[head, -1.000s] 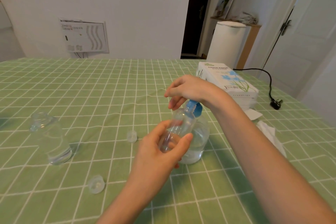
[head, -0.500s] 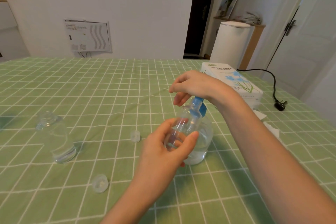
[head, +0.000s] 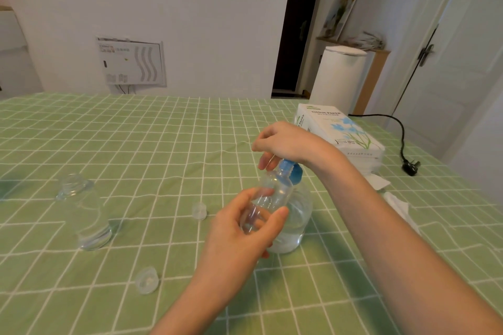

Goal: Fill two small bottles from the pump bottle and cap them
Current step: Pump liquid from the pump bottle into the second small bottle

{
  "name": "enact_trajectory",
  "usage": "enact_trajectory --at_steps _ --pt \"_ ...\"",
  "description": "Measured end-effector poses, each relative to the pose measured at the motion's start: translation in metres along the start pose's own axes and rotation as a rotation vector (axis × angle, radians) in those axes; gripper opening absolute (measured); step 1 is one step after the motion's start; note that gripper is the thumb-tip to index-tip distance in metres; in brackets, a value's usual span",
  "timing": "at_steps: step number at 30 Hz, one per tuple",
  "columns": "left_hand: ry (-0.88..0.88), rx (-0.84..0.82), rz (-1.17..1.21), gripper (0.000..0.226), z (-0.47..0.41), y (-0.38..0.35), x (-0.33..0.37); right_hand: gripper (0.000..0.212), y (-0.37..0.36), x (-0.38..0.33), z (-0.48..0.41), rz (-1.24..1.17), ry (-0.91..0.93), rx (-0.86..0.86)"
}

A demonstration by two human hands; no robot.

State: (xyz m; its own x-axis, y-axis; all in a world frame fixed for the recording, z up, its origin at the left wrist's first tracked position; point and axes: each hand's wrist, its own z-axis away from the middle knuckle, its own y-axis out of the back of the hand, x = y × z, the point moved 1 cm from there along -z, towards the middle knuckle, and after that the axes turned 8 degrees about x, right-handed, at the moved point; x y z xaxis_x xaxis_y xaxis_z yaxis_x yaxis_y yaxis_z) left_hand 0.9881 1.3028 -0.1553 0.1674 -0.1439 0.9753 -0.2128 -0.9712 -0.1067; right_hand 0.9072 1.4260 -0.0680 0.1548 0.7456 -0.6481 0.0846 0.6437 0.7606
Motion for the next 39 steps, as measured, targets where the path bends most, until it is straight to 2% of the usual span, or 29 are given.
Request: enact_trajectory --at_steps 5,10,14,21,25,29,36,39 --pt "-0.005 0.006 0.006 0.033 0.000 -0.001 0.003 0.043 0.005 -0.004 -0.001 0.012 0.016 0.045" --pt "-0.005 0.011 -0.007 0.038 -0.001 -0.001 0.004 0.040 0.002 -0.002 -0.003 0.039 0.015 0.017" --pt "-0.006 0.011 -0.016 0.033 -0.001 0.000 0.002 0.041 -0.001 0.001 -0.005 0.089 0.003 -0.016" --pt "-0.003 0.005 -0.007 0.046 0.000 -0.001 0.000 0.031 -0.002 0.003 -0.003 0.102 0.013 -0.020" --pt "-0.003 0.011 0.002 0.042 -0.001 -0.001 0.000 0.029 0.004 0.001 -0.003 0.127 0.003 -0.021" --pt "-0.007 0.015 0.013 0.035 -0.002 -0.001 0.000 0.040 0.008 -0.002 -0.005 0.123 0.001 0.005" --pt "-0.003 0.020 0.006 0.034 -0.001 -0.001 0.001 0.031 0.002 0.002 -0.004 0.040 0.005 -0.011" --pt "0.003 0.018 -0.004 0.043 -0.001 -0.001 -0.001 0.025 -0.002 0.005 -0.003 0.016 -0.007 -0.022"
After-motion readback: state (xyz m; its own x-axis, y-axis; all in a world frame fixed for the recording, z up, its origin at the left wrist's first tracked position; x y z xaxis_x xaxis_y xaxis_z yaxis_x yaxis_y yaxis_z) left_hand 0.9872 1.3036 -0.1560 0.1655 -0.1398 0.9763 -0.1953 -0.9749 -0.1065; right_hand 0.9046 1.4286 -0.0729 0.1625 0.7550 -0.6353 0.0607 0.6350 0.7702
